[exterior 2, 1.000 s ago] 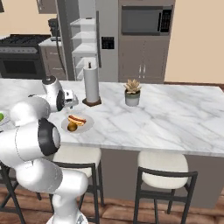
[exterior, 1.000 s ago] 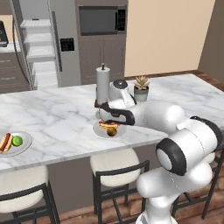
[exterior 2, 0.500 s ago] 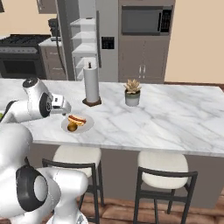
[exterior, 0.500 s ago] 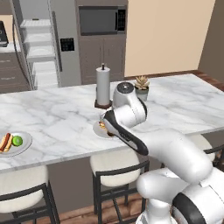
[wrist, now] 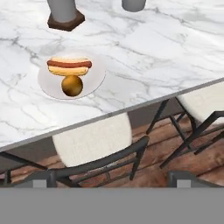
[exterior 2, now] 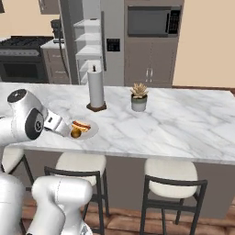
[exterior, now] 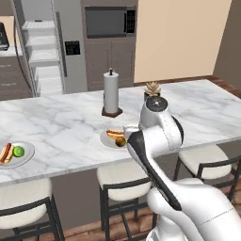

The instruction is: Pick up the mango and kiwi from the fridge and place one fruit on each plate on the dining counter.

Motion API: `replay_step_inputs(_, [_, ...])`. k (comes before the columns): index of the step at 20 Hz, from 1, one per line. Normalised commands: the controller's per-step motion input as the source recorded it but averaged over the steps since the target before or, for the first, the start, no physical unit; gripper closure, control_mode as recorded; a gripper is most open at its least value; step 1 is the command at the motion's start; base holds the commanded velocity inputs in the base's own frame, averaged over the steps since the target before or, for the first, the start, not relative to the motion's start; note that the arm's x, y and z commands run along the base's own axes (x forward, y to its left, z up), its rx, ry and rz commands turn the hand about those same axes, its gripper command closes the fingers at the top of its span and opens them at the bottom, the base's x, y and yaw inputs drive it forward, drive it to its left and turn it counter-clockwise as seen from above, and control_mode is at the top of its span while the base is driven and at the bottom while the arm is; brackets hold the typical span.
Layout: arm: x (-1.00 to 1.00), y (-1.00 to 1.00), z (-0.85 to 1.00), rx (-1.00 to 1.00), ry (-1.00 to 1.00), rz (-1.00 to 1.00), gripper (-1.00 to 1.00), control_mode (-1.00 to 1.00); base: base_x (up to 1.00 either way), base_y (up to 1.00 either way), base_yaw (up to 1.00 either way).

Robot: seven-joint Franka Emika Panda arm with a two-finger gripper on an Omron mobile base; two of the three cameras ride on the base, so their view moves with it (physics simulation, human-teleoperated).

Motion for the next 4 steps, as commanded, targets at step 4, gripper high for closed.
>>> replay_step_inputs(4, [-0.99,-0.52,0.26,0.18,-0.04,-0.19,-1.00,-1.00,0.00,0.00,0.00])
